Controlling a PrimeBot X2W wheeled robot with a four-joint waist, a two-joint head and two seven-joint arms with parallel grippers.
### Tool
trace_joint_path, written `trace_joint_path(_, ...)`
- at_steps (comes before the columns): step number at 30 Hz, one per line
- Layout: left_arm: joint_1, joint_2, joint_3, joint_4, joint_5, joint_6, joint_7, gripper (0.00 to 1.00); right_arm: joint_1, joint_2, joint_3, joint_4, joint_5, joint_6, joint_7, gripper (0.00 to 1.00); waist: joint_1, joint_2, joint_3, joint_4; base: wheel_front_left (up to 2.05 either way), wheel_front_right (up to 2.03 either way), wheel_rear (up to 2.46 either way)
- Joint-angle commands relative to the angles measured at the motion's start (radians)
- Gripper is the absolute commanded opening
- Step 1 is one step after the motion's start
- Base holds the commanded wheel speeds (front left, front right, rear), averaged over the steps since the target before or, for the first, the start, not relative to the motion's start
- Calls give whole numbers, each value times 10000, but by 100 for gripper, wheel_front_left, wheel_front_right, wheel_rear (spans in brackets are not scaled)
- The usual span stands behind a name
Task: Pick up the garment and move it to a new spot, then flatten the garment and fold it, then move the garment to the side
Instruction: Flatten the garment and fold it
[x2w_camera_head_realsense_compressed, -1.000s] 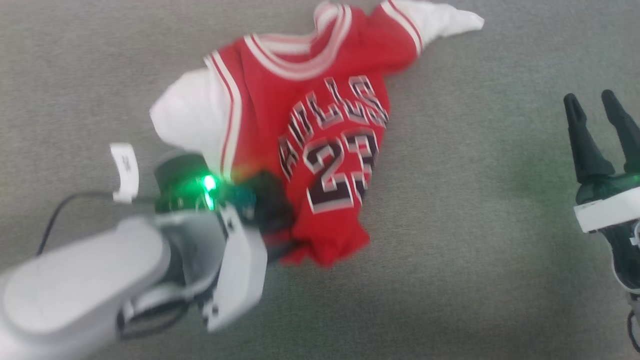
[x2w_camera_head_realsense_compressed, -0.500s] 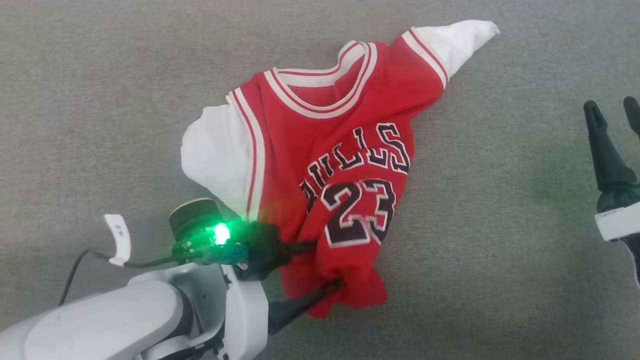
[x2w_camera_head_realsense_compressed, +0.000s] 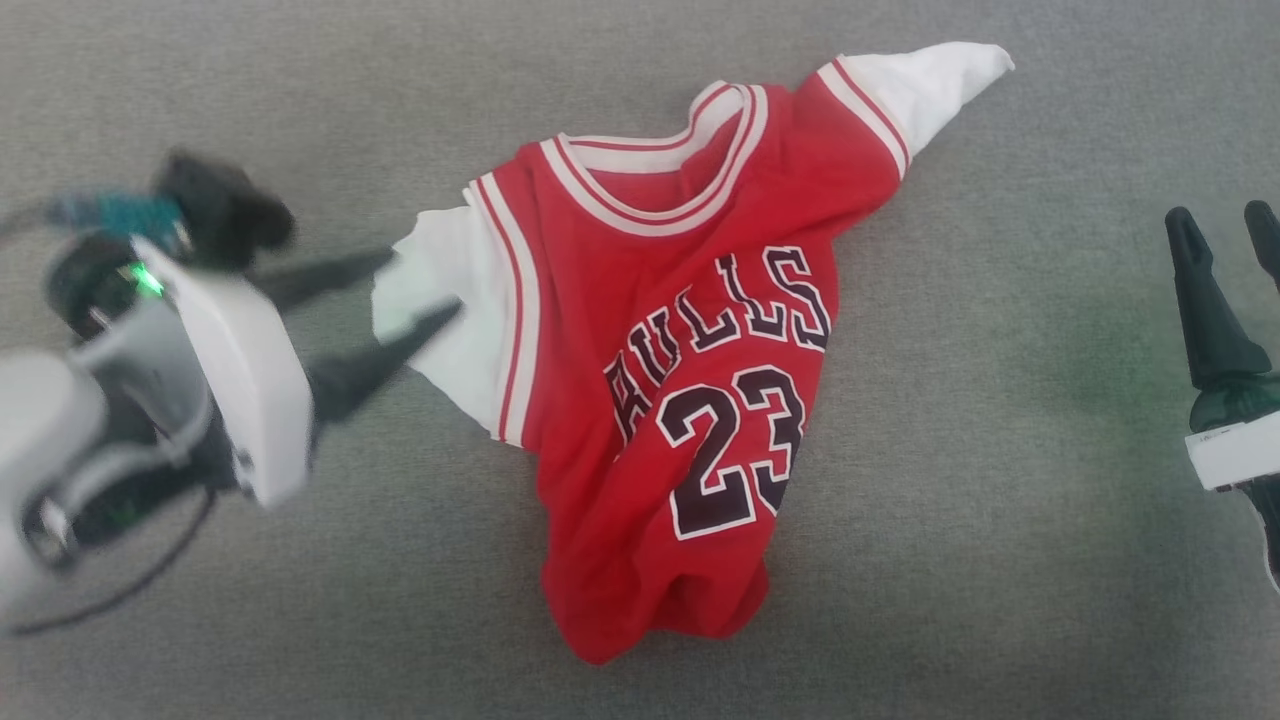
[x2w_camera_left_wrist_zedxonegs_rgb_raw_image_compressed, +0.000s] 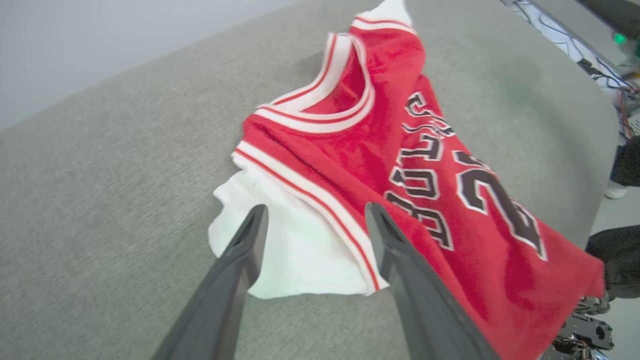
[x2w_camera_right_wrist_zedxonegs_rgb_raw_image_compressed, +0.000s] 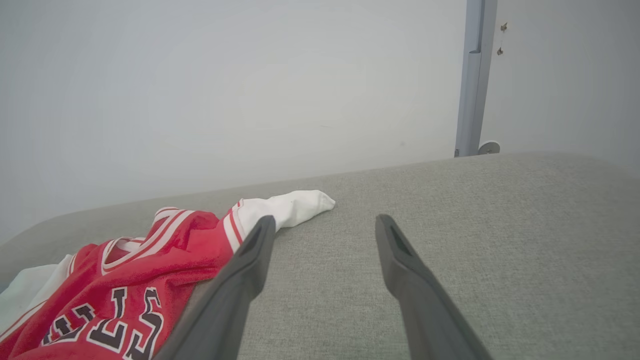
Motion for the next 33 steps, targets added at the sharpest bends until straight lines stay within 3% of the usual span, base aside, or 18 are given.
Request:
trace_joint_path(1, -375, -196, 15, 662, -366, -156, 576, 100, -94, 40, -32, -48, -84, 4, -20, 100, 0, 0, 91, -94, 0, 0, 0)
trace_joint_path(6, -1339, -804, -225, 3163, -923, -304, 2474, 100, -212, 148, 27, -25, -78, 4, -56, 100, 0, 0, 311, -368, 0, 0, 0)
trace_joint_path(9, -1652, -1001, -407, 4030, -813, -395, 3025, 100, -279, 214, 83, 17, -50, 4, -89, 100, 0, 0, 400, -518, 0, 0, 0)
trace_joint_path(14, -1567, -1704, -365, 5303, -2022, -681, 3907, 97, -236, 272, 36, 149, -18, 4, -227, 100, 0, 0, 553, -776, 0, 0, 0)
trace_joint_path(15, -1504, -1811, -308, 5383, -2337, -734, 4002, 55, -216, 274, -11, 168, -2, 4, -258, 100, 0, 0, 583, -799, 0, 0, 0)
trace_joint_path(17, -1470, -1917, -182, 5509, -2709, -796, 4076, 0, -182, 260, -43, 180, 19, 4, -285, 100, 0, 0, 631, -812, 0, 0, 0)
trace_joint_path(22, -1668, -1832, -100, 5719, -2624, -850, 3906, 0, -269, 284, -47, 203, -19, 4, -297, 100, 0, 0, 693, -762, 0, 0, 0)
trace_joint_path(29, -2379, -1411, -94, 7204, -1082, -833, 2441, 0, -410, 244, 123, 160, -75, 4, -180, 100, 0, 0, 692, -668, 0, 0, 0)
trace_joint_path(33, -2541, -1281, -149, 8248, -526, -583, 1967, 0, -358, 179, 139, 160, -28, 4, -158, 100, 0, 0, 678, -699, 0, 0, 0)
